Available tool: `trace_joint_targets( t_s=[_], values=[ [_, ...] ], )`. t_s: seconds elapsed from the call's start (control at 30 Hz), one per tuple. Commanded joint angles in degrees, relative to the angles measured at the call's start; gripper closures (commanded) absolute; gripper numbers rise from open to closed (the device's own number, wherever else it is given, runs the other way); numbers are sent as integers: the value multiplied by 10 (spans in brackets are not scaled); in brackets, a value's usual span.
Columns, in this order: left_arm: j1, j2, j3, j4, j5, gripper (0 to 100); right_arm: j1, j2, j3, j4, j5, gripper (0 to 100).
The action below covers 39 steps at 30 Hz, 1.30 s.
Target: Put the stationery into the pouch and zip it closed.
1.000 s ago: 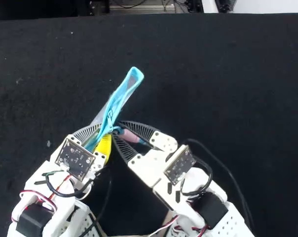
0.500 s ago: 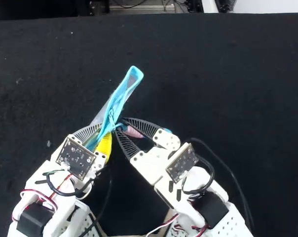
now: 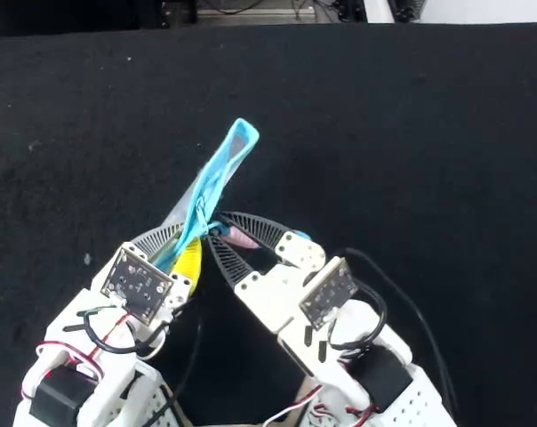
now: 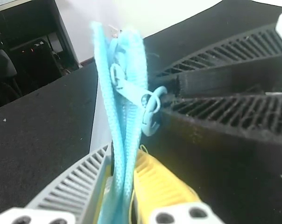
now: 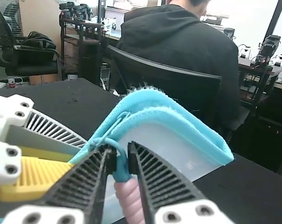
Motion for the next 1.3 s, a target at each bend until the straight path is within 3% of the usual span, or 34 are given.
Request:
trace_joint_targets(
  t_s=[0.0, 0.27, 0.83, 1.0, 1.27],
  values=[
    [1, 10, 32, 11, 8, 970, 58, -16, -46, -8, -5, 988],
    [1, 10, 32, 11, 8, 970, 84, -103, -15, 8, -42, 988],
    [1, 10, 32, 11, 8, 970, 89, -105, -8, -1, -40, 988],
    [1, 10, 32, 11, 8, 970, 129, -104, -8, -26, -46, 988],
    [1, 10, 32, 11, 8, 970, 135, -104, -8, -28, -67, 988]
  ],
)
